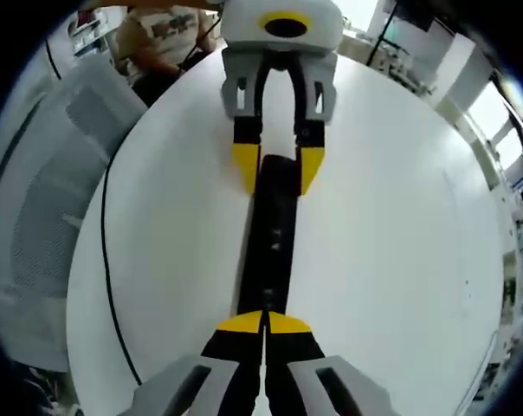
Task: Press the specified remote control buttons in sequence, fully releasing each button before pressing the next.
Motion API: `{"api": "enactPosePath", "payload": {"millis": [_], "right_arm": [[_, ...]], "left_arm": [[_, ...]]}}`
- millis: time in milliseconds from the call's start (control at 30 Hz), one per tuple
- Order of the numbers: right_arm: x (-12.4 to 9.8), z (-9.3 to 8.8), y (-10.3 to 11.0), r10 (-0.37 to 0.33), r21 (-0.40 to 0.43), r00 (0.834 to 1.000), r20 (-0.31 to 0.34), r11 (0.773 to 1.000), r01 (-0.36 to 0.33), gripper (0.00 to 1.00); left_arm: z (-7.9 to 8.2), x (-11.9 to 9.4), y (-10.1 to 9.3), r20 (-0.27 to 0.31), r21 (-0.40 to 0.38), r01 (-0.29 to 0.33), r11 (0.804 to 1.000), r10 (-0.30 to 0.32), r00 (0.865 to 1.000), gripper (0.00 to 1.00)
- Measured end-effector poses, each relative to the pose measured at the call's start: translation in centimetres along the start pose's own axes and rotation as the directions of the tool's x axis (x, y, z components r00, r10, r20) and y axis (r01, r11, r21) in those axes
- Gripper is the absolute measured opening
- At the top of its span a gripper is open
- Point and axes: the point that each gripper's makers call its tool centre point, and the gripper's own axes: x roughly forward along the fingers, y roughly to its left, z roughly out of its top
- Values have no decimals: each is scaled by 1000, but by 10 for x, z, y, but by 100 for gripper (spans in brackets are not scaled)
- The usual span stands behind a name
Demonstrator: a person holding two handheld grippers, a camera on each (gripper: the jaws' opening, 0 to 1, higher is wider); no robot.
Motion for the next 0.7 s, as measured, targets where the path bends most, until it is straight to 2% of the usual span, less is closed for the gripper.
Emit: {"api": "enactPosePath", "payload": {"millis": [700], "right_arm": [[3, 0, 1, 30, -25, 998, -49, 999, -32, 0]], "left_arm": [[0, 0, 0, 8, -1, -2, 1000, 2, 1000, 23]]}}
